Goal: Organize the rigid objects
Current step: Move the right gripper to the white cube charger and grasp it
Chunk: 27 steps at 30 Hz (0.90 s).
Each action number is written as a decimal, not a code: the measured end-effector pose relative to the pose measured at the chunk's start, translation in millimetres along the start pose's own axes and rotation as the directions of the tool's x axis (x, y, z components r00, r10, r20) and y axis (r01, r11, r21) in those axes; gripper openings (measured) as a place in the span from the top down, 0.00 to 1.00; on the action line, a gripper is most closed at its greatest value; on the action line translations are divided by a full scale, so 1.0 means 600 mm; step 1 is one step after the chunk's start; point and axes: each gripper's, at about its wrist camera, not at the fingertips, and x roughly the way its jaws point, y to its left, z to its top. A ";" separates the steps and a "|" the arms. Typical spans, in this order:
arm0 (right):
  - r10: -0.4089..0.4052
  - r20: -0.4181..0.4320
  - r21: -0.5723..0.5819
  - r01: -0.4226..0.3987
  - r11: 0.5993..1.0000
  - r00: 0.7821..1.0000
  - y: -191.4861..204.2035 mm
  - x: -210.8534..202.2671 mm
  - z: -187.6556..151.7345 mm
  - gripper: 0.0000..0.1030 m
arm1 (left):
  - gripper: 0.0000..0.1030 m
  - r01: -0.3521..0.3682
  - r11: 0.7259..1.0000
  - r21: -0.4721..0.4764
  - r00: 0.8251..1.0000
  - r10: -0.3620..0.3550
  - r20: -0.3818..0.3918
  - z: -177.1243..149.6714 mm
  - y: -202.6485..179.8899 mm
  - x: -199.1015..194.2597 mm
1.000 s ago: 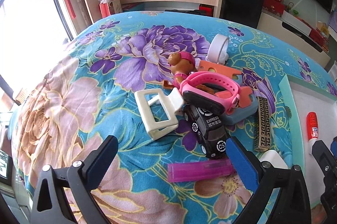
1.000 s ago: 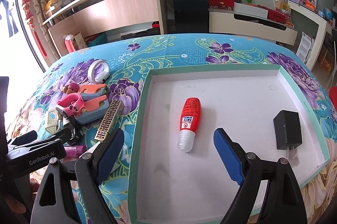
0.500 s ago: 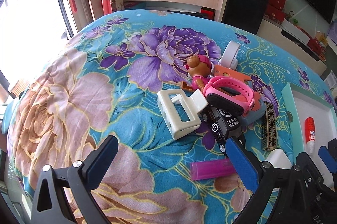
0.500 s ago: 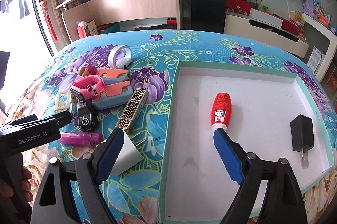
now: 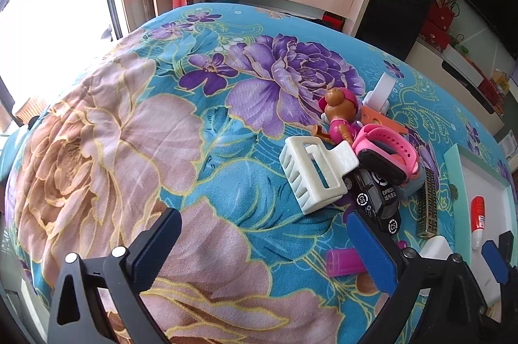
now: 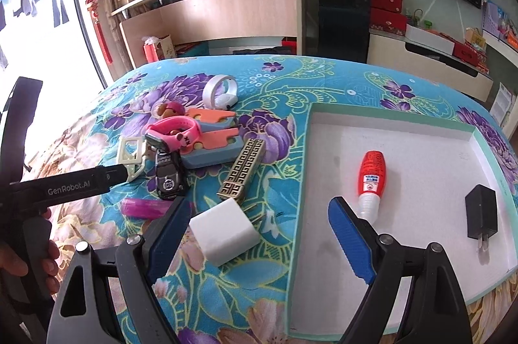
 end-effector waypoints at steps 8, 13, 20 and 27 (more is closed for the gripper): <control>0.041 -0.033 -0.058 -0.043 0.997 0.999 0.035 0.023 -0.011 0.16 | 0.00 0.005 1.000 0.002 1.000 -0.004 -0.012 -0.001 0.000 0.002; 0.043 -0.055 -0.063 -0.046 0.997 0.998 0.036 0.036 -0.013 0.31 | 0.00 0.007 1.000 -0.004 0.999 -0.007 -0.035 -0.003 0.000 0.007; 0.027 -0.084 -0.076 -0.034 0.997 0.996 0.039 0.052 -0.016 0.34 | 0.00 0.011 1.000 0.012 0.999 -0.010 -0.049 -0.006 -0.008 0.010; 0.050 -0.097 -0.072 -0.057 0.996 0.994 0.039 0.054 -0.018 0.42 | 0.00 0.004 1.000 0.029 0.998 -0.002 -0.060 -0.007 -0.014 0.013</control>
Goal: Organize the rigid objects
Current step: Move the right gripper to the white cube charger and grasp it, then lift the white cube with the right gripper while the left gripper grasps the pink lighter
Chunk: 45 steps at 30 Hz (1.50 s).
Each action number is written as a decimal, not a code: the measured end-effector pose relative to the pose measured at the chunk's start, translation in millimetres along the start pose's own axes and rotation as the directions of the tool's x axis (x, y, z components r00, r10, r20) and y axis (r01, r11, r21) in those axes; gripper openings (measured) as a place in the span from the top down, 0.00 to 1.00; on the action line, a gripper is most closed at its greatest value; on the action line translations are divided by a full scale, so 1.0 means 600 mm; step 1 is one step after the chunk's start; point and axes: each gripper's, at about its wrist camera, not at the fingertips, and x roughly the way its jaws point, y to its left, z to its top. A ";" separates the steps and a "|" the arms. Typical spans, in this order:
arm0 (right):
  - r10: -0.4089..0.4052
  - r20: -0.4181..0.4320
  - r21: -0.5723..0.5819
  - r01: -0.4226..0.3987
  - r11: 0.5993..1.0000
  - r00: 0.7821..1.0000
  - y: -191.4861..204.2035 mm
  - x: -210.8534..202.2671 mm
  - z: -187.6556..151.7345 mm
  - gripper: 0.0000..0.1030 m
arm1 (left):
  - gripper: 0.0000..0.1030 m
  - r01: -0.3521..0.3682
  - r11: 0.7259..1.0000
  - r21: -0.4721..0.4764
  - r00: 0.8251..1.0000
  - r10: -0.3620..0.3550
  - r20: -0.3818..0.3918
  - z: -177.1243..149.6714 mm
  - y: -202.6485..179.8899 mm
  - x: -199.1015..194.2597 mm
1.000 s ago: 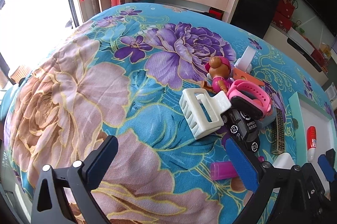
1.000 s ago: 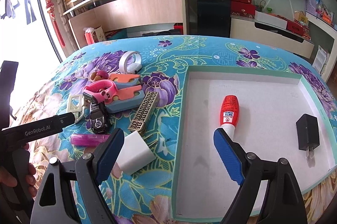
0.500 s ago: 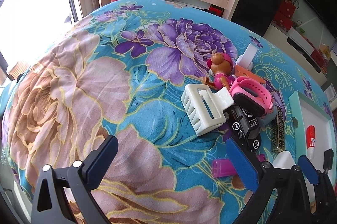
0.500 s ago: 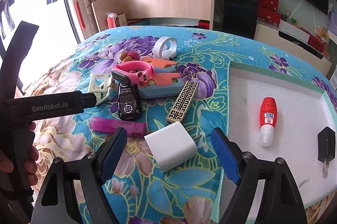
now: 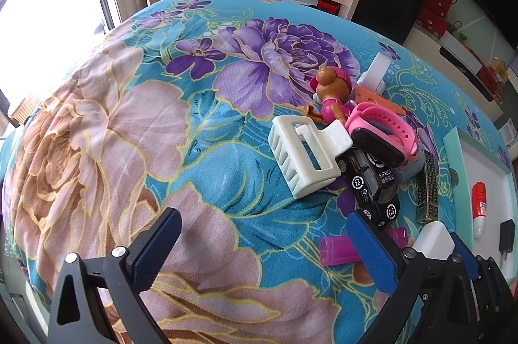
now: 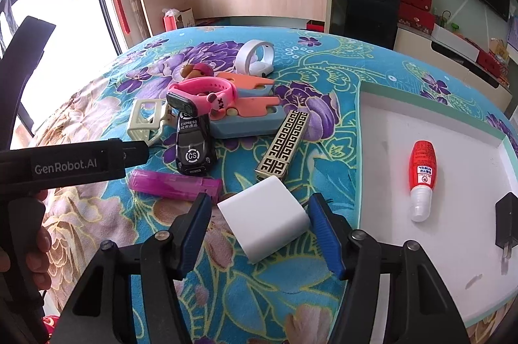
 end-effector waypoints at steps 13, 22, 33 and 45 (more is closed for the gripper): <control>-0.016 -0.025 -0.032 0.016 0.999 1.000 0.010 0.011 -0.003 0.43 | 0.00 0.010 0.999 0.039 1.000 -0.009 -0.009 -0.003 -0.017 0.002; -0.015 -0.022 -0.016 0.015 1.000 1.000 0.004 0.004 -0.001 0.43 | 0.00 0.037 0.997 0.073 0.999 -0.036 -0.005 -0.006 -0.037 -0.006; -0.082 0.076 0.036 0.079 0.996 0.994 -0.029 -0.043 0.010 0.43 | 0.00 0.030 0.995 0.098 0.999 -0.027 -0.030 -0.012 -0.052 0.002; -0.172 0.150 0.100 0.158 0.982 0.974 -0.082 -0.082 0.015 0.43 | 0.00 0.063 0.990 0.125 0.996 -0.055 -0.066 -0.026 -0.101 0.020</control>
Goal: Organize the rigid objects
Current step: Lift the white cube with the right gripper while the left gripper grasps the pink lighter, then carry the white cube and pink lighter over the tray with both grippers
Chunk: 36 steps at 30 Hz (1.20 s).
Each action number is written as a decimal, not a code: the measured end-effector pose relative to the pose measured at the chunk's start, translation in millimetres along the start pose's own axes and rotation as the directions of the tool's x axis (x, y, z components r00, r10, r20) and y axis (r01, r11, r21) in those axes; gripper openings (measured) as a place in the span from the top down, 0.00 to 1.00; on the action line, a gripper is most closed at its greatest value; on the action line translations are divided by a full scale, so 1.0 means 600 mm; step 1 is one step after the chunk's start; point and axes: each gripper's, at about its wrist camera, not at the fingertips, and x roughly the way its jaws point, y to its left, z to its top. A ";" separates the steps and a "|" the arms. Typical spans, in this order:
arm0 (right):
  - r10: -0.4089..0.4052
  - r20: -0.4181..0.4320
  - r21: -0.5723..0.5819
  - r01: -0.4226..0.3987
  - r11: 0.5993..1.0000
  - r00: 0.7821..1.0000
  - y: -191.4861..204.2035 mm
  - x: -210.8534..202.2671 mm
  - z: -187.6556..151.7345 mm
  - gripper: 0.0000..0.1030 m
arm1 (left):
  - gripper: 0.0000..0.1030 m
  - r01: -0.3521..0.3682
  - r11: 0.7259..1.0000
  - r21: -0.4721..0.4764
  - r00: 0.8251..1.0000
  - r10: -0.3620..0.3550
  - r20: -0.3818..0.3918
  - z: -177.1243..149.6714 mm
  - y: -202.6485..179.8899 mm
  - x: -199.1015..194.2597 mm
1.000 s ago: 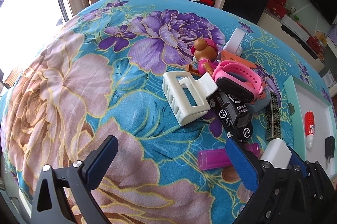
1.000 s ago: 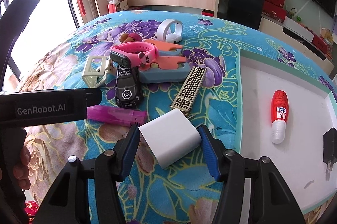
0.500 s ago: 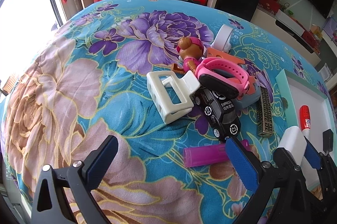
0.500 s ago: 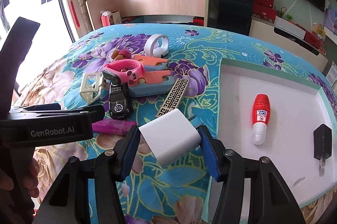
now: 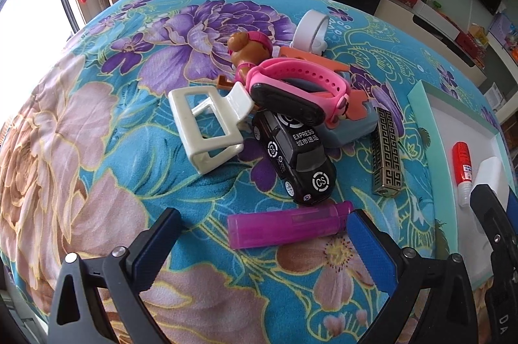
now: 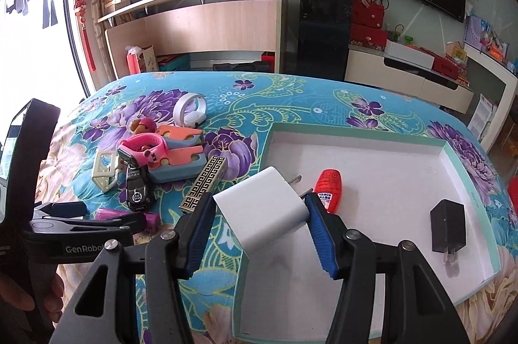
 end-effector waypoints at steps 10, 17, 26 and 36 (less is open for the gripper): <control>-0.003 -0.002 -0.006 0.003 1.000 1.000 0.000 -0.002 -0.002 0.43 | 0.00 -0.061 0.997 0.045 0.998 0.061 0.014 -0.008 -0.033 0.012; -0.007 -0.001 0.006 0.007 1.000 1.000 -0.005 -0.002 -0.002 0.43 | 0.03 -0.058 0.997 0.059 0.998 0.057 0.015 -0.011 -0.034 0.010; -0.009 -0.004 0.011 0.009 1.000 1.000 -0.007 -0.001 -0.002 0.43 | 0.19 -0.044 0.995 0.092 0.998 0.040 0.038 -0.009 -0.037 0.000; -0.018 0.029 0.033 0.017 0.999 0.999 -0.015 -0.011 0.002 0.43 | 0.19 0.041 0.994 0.103 0.994 -0.051 0.097 -0.005 -0.048 -0.041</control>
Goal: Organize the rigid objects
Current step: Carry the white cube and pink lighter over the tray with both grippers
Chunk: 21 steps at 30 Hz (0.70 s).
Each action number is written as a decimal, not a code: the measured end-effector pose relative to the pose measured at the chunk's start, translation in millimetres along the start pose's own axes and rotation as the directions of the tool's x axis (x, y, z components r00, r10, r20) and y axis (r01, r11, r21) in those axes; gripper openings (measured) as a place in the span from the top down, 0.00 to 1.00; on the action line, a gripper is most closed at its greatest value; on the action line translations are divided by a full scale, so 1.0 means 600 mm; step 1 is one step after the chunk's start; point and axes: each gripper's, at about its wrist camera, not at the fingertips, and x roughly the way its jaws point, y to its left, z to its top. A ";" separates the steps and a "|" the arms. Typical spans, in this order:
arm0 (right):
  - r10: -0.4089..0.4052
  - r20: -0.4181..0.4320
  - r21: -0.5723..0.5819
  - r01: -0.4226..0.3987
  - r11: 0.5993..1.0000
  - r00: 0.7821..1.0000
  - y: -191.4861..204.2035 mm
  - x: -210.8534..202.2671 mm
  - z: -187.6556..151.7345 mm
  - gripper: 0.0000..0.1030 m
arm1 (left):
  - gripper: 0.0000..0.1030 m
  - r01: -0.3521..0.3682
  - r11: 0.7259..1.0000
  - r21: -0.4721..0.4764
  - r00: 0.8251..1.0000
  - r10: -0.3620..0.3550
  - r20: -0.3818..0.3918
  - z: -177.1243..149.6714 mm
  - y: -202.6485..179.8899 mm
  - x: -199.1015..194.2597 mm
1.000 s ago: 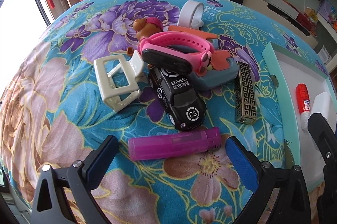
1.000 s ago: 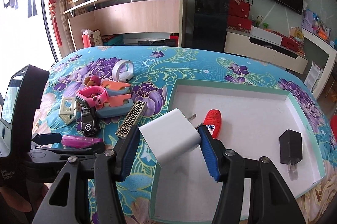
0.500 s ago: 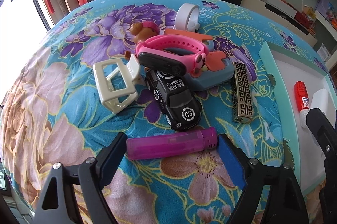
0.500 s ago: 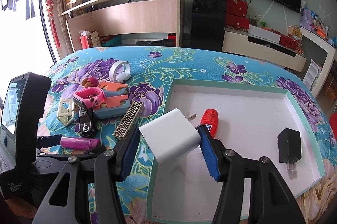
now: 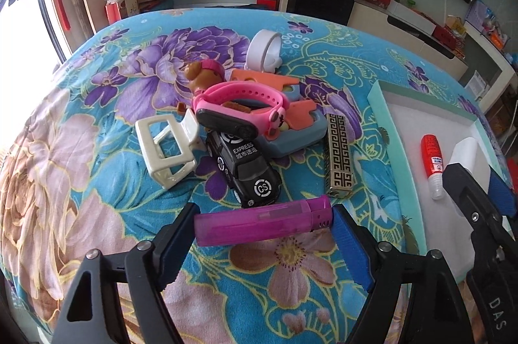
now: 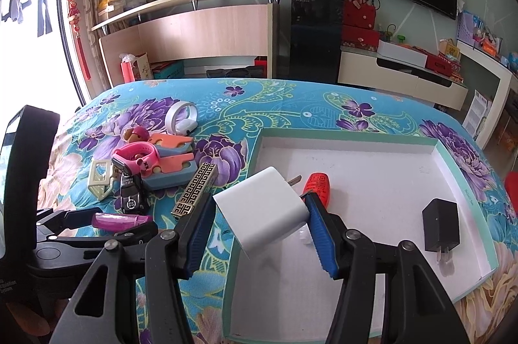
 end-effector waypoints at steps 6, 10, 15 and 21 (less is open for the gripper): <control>-0.045 0.013 0.042 0.045 0.998 0.999 -0.031 -0.009 0.003 0.43 | 0.19 0.060 0.996 0.059 0.994 -0.065 0.086 0.007 -0.039 -0.033; -0.091 -0.003 0.108 0.091 0.990 0.996 -0.077 -0.013 -0.002 0.43 | 0.19 0.081 0.987 0.142 0.984 -0.102 0.145 0.006 -0.081 -0.051; -0.142 -0.034 0.212 0.146 0.966 0.989 -0.143 -0.019 -0.013 0.43 | 0.19 0.130 0.950 0.282 0.958 -0.194 0.209 -0.003 -0.150 -0.074; -0.172 -0.094 0.310 0.192 0.931 0.981 -0.204 -0.020 -0.030 0.43 | 0.19 0.145 0.899 0.414 0.943 -0.251 0.216 -0.024 -0.221 -0.074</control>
